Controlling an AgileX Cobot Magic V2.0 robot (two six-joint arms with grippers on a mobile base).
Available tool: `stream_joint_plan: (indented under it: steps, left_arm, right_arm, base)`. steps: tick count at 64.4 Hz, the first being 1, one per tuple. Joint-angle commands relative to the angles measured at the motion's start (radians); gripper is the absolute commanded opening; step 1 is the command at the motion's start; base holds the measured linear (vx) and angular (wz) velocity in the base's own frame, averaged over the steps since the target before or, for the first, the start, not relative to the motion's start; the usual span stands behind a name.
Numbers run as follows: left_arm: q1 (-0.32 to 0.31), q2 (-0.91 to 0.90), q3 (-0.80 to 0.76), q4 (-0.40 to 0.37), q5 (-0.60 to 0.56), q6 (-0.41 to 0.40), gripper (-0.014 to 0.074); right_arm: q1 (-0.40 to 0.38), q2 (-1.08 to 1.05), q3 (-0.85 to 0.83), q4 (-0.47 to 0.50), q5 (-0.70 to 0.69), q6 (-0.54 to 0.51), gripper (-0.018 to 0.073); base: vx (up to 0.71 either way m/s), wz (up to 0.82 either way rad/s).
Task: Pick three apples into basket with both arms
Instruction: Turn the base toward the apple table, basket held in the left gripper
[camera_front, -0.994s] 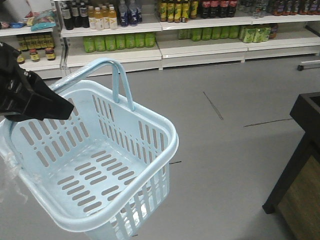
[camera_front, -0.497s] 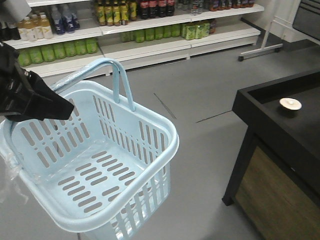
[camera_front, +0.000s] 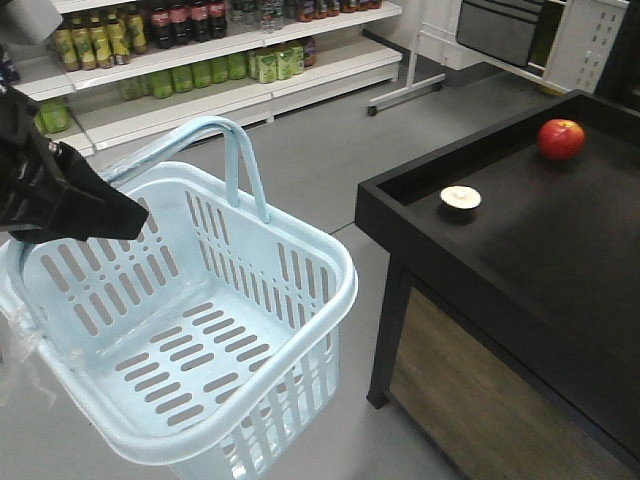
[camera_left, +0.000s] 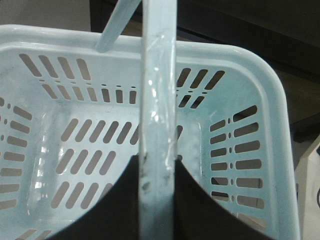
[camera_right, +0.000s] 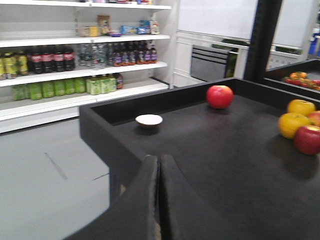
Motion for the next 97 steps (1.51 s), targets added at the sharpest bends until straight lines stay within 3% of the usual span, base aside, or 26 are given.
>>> stream_joint_plan:
  steps: [1,97]
  left_arm:
    - [-0.004,-0.024,-0.028,-0.045,-0.029,-0.005,-0.0008]
    - [-0.004,-0.024,-0.028,-0.045,-0.029,-0.005,-0.0008]
  right_arm:
    - [-0.001,-0.008,0.01,-0.011,-0.073,-0.004,-0.0003]
    - [-0.001,-0.008,0.01,-0.011,-0.073,-0.004,-0.0003]
  base:
    - [0.1,-0.4]
    - [0.09,-0.36]
